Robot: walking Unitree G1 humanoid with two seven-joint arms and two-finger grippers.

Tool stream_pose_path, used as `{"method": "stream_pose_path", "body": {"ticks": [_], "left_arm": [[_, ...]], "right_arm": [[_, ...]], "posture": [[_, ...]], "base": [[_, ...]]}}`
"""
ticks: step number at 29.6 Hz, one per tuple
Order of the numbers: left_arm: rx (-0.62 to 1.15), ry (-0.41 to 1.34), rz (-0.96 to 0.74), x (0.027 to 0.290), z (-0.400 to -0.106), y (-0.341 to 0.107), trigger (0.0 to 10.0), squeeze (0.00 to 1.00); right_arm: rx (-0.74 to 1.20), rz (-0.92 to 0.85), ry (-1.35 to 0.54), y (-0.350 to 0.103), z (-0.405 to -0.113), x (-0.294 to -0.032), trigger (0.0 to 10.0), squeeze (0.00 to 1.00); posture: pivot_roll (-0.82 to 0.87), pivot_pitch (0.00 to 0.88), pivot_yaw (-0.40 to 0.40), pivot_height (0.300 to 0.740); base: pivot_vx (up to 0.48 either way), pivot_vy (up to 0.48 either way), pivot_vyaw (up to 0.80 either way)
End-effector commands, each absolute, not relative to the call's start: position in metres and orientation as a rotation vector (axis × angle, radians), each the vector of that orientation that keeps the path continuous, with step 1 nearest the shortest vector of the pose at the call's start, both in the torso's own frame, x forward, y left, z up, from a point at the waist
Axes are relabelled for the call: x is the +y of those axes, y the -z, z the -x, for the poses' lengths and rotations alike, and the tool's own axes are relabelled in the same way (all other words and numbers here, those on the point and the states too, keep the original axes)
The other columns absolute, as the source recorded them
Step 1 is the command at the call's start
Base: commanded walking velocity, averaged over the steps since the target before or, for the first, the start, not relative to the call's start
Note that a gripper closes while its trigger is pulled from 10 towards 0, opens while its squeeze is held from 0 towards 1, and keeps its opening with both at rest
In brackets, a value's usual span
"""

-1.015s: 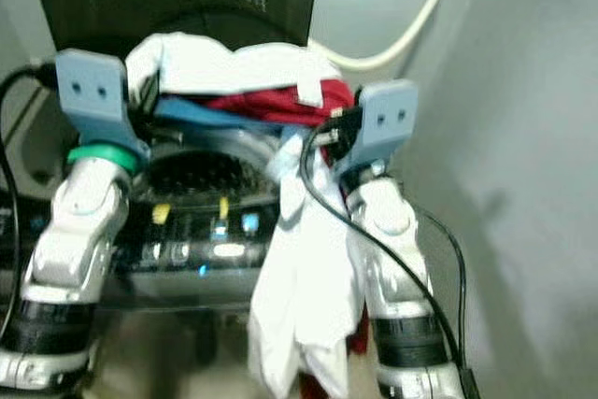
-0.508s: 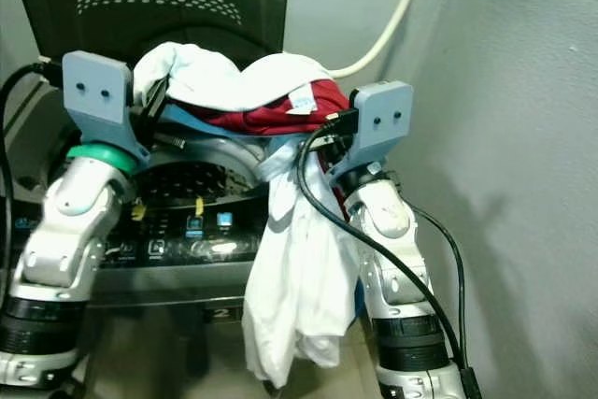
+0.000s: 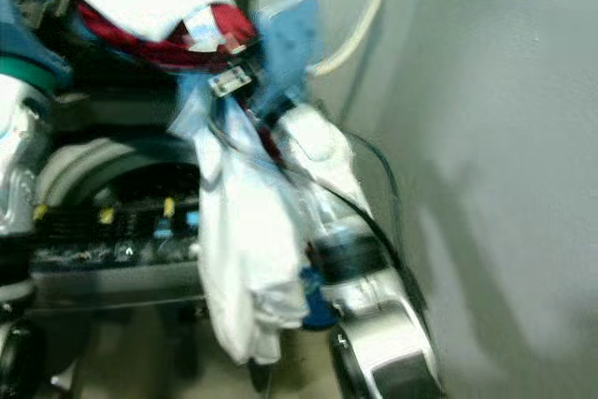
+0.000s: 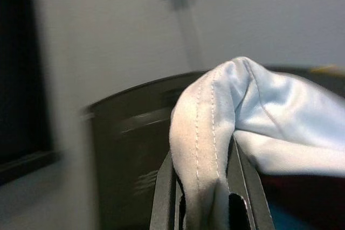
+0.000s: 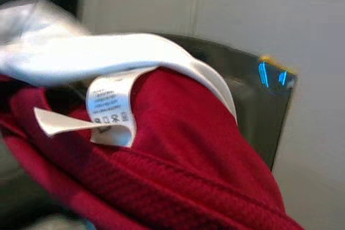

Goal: Clothes washing

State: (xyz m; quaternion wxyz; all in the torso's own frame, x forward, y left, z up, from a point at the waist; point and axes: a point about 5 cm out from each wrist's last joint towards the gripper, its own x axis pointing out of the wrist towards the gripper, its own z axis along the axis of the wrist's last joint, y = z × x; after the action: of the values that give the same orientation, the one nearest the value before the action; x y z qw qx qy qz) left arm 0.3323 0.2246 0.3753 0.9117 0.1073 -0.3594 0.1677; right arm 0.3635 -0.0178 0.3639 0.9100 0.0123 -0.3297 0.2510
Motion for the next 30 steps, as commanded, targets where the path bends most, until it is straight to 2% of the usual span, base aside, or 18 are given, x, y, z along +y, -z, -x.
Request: {"method": "stream_pose_path", "body": {"ticks": [1,4,5,6,7,9,11,13,14,16,17,23,27,30], "left_arm": [[-0.758,-0.385,-0.242,0.232,-0.328,-0.378,10.0,0.00],[-0.740,-0.356,-0.246,0.230,-0.329,-0.375,10.0,0.00],[-0.640,-0.281,-0.249,0.223,-0.336,-0.358,10.0,0.00],[-0.640,-0.281,-0.249,0.223,-0.336,-0.358,10.0,0.00],[-0.519,-0.187,-0.224,0.214,-0.343,-0.338,10.0,0.00],[-0.519,-0.187,-0.224,0.214,-0.343,-0.338,10.0,0.00],[-0.346,-0.052,-0.196,0.197,-0.348,-0.304,10.0,0.00],[-0.327,-0.026,-0.182,0.193,-0.348,-0.300,10.0,0.00],[-0.323,-0.013,-0.172,0.190,-0.349,-0.299,10.0,0.00],[-0.330,-0.006,-0.163,0.187,-0.352,-0.301,10.0,0.00],[-0.336,-0.004,-0.160,0.185,-0.354,-0.304,10.0,0.00],[-0.354,0.008,-0.148,0.180,-0.357,-0.309,10.0,0.00],[-0.331,0.032,-0.127,0.180,-0.356,-0.312,10.0,0.00],[-0.309,0.045,-0.111,0.181,-0.355,-0.311,10.0,0.00]], "right_arm": [[-0.767,-0.119,-0.507,-0.384,-0.356,-0.013,10.0,0.00],[-0.767,-0.117,-0.530,-0.381,-0.355,-0.010,10.0,0.00],[-0.700,0.008,-0.592,-0.360,-0.357,-0.002,10.0,0.00],[-0.700,0.008,-0.592,-0.360,-0.357,-0.002,10.0,0.00],[-0.634,0.135,-0.612,-0.334,-0.360,0.001,10.0,0.00],[-0.634,0.135,-0.612,-0.334,-0.360,0.001,10.0,0.00],[-0.447,0.341,-0.616,-0.283,-0.368,-0.009,10.0,0.00],[-0.414,0.393,-0.598,-0.271,-0.369,-0.016,10.0,0.00],[-0.393,0.406,-0.594,-0.265,-0.371,-0.021,10.0,0.46],[-0.387,0.430,-0.575,-0.264,-0.373,-0.027,10.0,0.46],[-0.377,0.427,-0.580,-0.264,-0.374,-0.032,10.0,1.00],[-0.369,0.412,-0.593,-0.268,-0.375,-0.042,10.0,1.00],[-0.409,0.177,-0.871,-0.286,-0.340,-0.070,10.0,1.00],[-0.410,0.143,-0.904,-0.284,-0.331,-0.081,10.0,1.00]], "posture": [[0.06,0.033,-0.042,0.740],[0.06,0.033,-0.042,0.740],[0.06,0.038,-0.043,0.740],[0.06,0.038,-0.043,0.740],[0.06,0.039,-0.041,0.740],[0.06,0.039,-0.041,0.740],[0.04,0.043,-0.021,0.740],[0.04,0.040,-0.012,0.740],[0.03,0.039,-0.007,0.740],[0.03,0.036,-0.001,0.740],[0.02,0.034,0.004,0.740],[0.02,0.028,0.011,0.740],[0.02,0.017,0.016,0.740],[0.02,0.011,0.018,0.740]], "base": [[0.000,0.000,0.00],[0.000,0.000,0.00],[0.000,0.000,0.00],[0.000,0.000,0.00],[0.000,0.000,0.00],[0.000,0.000,0.00],[0.000,0.000,0.00],[0.000,0.000,0.00],[0.000,0.000,0.00],[0.000,0.000,0.00],[0.000,0.000,0.00],[0.000,0.000,0.00],[0.000,0.000,0.00],[0.000,0.000,0.00]]}}
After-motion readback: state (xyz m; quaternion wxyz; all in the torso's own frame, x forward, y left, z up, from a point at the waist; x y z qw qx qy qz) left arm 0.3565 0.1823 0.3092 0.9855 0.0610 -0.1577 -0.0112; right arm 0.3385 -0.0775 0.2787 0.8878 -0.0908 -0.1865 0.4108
